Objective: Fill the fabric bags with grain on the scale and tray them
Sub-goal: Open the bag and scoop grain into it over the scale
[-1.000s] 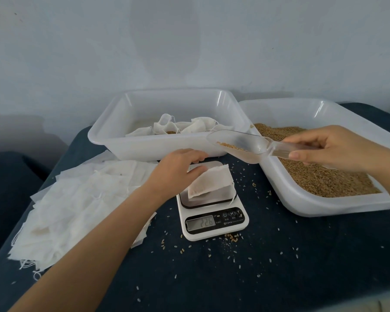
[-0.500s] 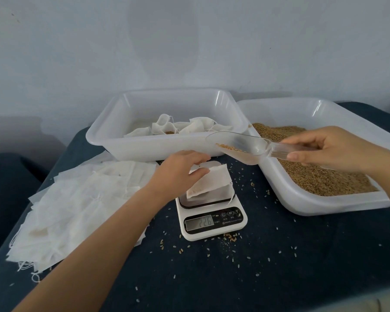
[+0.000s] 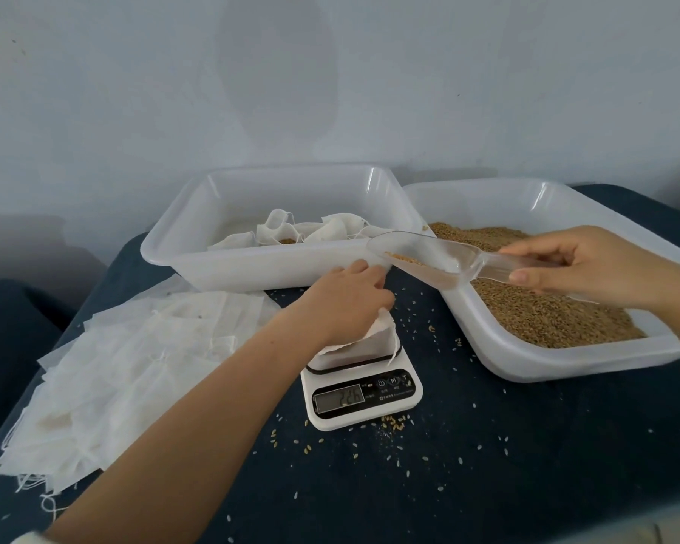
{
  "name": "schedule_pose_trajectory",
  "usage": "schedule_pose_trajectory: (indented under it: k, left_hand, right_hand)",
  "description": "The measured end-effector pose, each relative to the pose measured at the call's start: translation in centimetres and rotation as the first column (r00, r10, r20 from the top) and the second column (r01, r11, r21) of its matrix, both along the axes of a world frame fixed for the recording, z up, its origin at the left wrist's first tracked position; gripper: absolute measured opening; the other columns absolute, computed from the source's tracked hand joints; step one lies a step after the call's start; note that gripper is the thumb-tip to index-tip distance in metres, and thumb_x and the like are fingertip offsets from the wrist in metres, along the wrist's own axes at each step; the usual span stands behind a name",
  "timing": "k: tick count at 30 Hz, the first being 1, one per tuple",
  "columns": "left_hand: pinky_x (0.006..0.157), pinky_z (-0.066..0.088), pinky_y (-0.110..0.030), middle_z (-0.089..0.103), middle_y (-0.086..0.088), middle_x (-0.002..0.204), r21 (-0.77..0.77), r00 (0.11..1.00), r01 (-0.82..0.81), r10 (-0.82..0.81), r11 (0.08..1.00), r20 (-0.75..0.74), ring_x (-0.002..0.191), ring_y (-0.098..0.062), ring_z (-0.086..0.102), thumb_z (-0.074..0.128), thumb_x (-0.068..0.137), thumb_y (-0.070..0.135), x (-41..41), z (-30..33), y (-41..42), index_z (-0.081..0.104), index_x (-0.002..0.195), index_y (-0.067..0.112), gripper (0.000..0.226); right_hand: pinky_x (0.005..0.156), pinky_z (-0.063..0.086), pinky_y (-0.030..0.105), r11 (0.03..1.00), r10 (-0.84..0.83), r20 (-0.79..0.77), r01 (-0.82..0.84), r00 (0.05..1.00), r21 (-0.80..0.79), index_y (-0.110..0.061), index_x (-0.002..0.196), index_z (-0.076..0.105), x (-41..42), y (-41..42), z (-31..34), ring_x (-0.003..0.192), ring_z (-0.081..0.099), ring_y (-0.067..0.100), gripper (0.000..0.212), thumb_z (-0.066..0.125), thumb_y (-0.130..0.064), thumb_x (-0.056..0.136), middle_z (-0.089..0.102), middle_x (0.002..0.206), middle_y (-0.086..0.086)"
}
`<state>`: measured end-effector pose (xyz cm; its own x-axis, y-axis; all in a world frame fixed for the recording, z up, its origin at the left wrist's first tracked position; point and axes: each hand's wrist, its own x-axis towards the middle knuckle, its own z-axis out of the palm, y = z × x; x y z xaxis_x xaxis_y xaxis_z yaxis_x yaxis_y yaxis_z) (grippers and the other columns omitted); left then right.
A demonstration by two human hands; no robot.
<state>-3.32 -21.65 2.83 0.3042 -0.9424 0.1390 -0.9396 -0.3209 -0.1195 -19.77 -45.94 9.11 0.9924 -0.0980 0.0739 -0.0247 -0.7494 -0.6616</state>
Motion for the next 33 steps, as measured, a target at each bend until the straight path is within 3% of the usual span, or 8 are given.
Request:
schedule_pose_trajectory:
  k: [6,11,17,22,25,28,33]
  left_hand:
    - [0.084,0.039,-0.027,0.060,0.000,0.104,-0.192,0.975,-0.072,0.029,0.979,-0.220,0.098,-0.019,0.052,0.048,0.094,0.019,0.7,0.8,2.2,0.066,0.104,0.014,0.021]
    - [0.086,0.039,-0.028,0.066,-0.002,0.100,-0.313,0.958,-0.083,-0.011,0.946,-0.287,0.094,-0.019,0.057,0.055,0.092,0.013,0.5,1.6,4.1,0.070,0.099,0.008,0.018]
    - [0.087,0.038,-0.023,0.068,-0.004,0.100,-0.374,0.962,-0.073,-0.034,0.925,-0.272,0.094,-0.021,0.059,0.059,0.089,0.010,0.1,2.1,4.9,0.072,0.099,0.006,0.016]
    - [0.088,0.041,-0.029,0.067,-0.003,0.103,-0.381,0.962,-0.071,-0.038,0.922,-0.271,0.097,-0.022,0.058,0.059,0.090,0.011,0.0,2.0,5.0,0.072,0.102,0.008,0.018]
    - [0.089,0.041,-0.030,0.067,-0.002,0.105,-0.376,0.961,-0.072,-0.037,0.924,-0.274,0.098,-0.021,0.058,0.058,0.090,0.011,0.1,2.1,4.9,0.071,0.103,0.009,0.018]
    - [0.089,0.042,-0.030,0.067,-0.002,0.104,-0.385,0.961,-0.068,-0.044,0.920,-0.274,0.097,-0.020,0.058,0.059,0.089,0.010,0.2,2.1,4.9,0.072,0.102,0.009,0.018]
    - [0.086,0.039,-0.021,0.068,-0.003,0.102,-0.374,0.963,-0.072,-0.033,0.924,-0.268,0.095,-0.020,0.059,0.060,0.089,0.010,0.8,2.2,5.1,0.072,0.102,0.009,0.018]
  right_hand:
    - [0.053,0.044,0.008,0.997,0.055,-0.060,-0.058,0.997,-0.042,-0.049,0.104,0.069,-0.2,-0.1,1.1,0.062,0.064,0.000,0.038,0.065,-0.055,0.067,0.072,0.083,-0.014]
    - [0.075,0.050,0.023,0.985,0.105,-0.177,-0.127,0.979,-0.120,-0.054,0.104,0.067,0.7,0.4,2.1,0.086,0.066,-0.003,0.039,0.063,-0.060,0.066,0.069,0.099,-0.027]
    - [0.078,0.051,0.023,0.955,0.169,-0.270,-0.225,0.948,-0.192,-0.064,0.103,0.061,2.0,1.8,4.1,0.092,0.063,-0.010,0.038,0.061,-0.065,0.065,0.065,0.104,-0.036]
    - [0.086,0.054,0.037,0.908,0.177,-0.348,-0.289,0.921,-0.302,-0.059,0.103,0.063,3.4,3.4,7.3,0.084,0.068,0.007,0.044,0.059,-0.071,0.061,0.073,0.098,-0.012]
    - [0.084,0.054,0.041,0.885,0.149,-0.377,-0.293,0.914,-0.361,-0.048,0.099,0.070,4.6,4.2,8.8,0.075,0.068,0.011,0.051,0.059,-0.071,0.055,0.073,0.083,-0.007]
    - [0.079,0.052,0.036,0.864,0.117,-0.392,-0.289,0.912,-0.413,-0.043,0.095,0.071,5.7,5.0,10.0,0.072,0.067,0.011,0.045,0.065,-0.066,0.058,0.072,0.073,-0.007]
    - [0.052,0.042,0.018,0.839,0.065,-0.410,-0.272,0.910,-0.471,-0.038,0.088,0.072,7.4,6.1,11.0,0.059,0.060,0.007,0.021,0.074,-0.048,0.070,0.070,0.067,-0.006]
